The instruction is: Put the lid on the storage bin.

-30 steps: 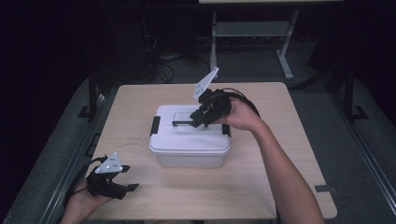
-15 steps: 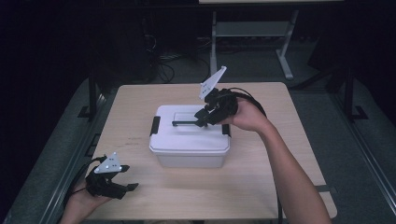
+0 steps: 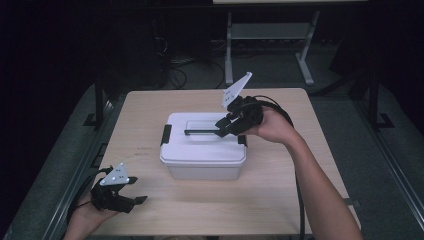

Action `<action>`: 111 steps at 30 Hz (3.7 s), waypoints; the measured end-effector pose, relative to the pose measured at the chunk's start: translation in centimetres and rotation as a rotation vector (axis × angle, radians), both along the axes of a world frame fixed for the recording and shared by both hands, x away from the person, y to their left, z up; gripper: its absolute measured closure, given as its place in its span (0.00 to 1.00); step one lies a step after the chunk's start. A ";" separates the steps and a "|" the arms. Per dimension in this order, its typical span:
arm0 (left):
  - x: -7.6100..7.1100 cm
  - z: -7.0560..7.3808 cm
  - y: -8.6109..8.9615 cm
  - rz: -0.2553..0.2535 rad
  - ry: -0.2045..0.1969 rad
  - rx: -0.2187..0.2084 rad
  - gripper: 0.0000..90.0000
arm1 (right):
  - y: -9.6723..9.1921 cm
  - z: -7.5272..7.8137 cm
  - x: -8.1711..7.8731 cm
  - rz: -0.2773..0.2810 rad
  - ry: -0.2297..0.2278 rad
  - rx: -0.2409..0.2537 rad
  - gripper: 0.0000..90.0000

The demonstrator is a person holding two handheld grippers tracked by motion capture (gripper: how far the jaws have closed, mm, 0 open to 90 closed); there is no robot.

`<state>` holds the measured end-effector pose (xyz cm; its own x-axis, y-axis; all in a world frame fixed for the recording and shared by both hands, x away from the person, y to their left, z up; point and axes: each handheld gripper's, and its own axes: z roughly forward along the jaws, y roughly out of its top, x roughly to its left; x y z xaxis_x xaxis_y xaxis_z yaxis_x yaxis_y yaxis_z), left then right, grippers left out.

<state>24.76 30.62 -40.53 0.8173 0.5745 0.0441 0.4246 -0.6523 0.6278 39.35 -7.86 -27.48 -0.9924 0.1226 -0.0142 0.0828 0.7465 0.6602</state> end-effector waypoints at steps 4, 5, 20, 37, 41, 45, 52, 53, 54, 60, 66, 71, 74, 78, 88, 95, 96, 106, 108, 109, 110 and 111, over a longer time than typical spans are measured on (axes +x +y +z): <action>0.0 0.0 0.0 0.001 0.000 0.000 0.30 | -0.5 0.1 -0.2 -0.007 0.000 -0.005 0.74; 0.0 0.0 0.0 0.000 0.001 0.000 0.30 | -0.6 0.1 -0.3 -0.009 0.000 -0.002 0.74; 0.0 0.0 0.2 0.008 0.000 0.002 0.30 | -2.2 -0.2 -0.8 -0.030 0.007 0.007 0.73; 0.1 -0.1 0.3 0.016 0.002 0.001 0.30 | -4.1 -1.2 -1.6 -0.071 0.015 0.004 0.67; 0.1 -0.1 0.3 0.017 0.003 0.003 0.30 | -4.6 -1.5 -1.7 -0.083 0.017 0.002 0.66; 0.1 -0.1 0.3 0.017 0.005 0.005 0.30 | -4.9 -1.5 -1.8 -0.092 0.013 0.009 0.63; 0.1 -0.2 0.3 0.019 0.010 0.004 0.30 | -5.4 -2.1 -1.9 -0.109 0.027 0.010 0.58; 0.1 -0.2 0.3 0.020 0.010 0.004 0.30 | -5.5 -2.2 -1.9 -0.111 0.026 0.006 0.58; 0.1 -0.2 0.3 0.020 0.010 0.004 0.30 | -5.6 -2.3 -1.9 -0.111 0.025 0.009 0.57; 0.1 -0.2 0.4 0.022 0.007 0.006 0.29 | -5.9 -2.6 -1.9 -0.118 0.025 0.013 0.54; 0.1 -0.2 0.3 0.022 0.007 0.007 0.29 | -6.3 -2.8 -2.0 -0.127 0.027 0.015 0.51; 0.1 -0.2 0.3 0.022 0.007 0.007 0.29 | -6.7 -3.0 -2.1 -0.136 0.031 0.019 0.50; 0.1 -0.2 0.3 0.023 0.007 0.007 0.29 | -7.0 -3.1 -2.2 -0.146 0.038 0.020 0.49; 0.1 -0.2 0.3 0.025 0.006 0.008 0.29 | -7.4 -3.3 -2.2 -0.150 0.041 0.024 0.49; 0.2 -0.3 0.4 0.027 0.007 0.008 0.29 | -8.2 -3.6 -2.4 -0.163 0.046 0.021 0.48; 0.1 -0.3 0.4 0.027 0.006 0.007 0.29 | -8.7 -4.1 -2.6 -0.171 0.059 0.018 0.48; 0.2 -0.3 0.4 0.027 0.007 0.007 0.29 | -8.8 -4.2 -2.6 -0.171 0.059 0.018 0.48; 0.2 -0.4 0.2 0.025 0.010 0.012 0.29 | -10.0 -4.9 -2.9 -0.191 0.069 0.014 0.48; 0.2 -0.4 0.2 0.024 0.011 0.013 0.29 | -10.2 -5.0 -3.0 -0.194 0.074 0.011 0.47; 0.2 -0.4 0.2 0.025 0.011 0.013 0.29 | -10.2 -5.1 -3.0 -0.197 0.074 0.011 0.47; 0.2 -0.4 0.2 0.024 0.012 0.013 0.29 | -10.3 -5.2 -3.1 -0.199 0.075 0.011 0.47; 0.2 -0.4 0.2 0.024 0.012 0.013 0.29 | -10.4 -5.3 -3.1 -0.198 0.076 0.013 0.47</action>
<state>24.97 30.81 -40.97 0.8037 0.5935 0.0422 0.4478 -0.6501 0.6138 36.25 -18.28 -32.75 -0.9469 0.3154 0.0631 0.2775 0.7019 0.6560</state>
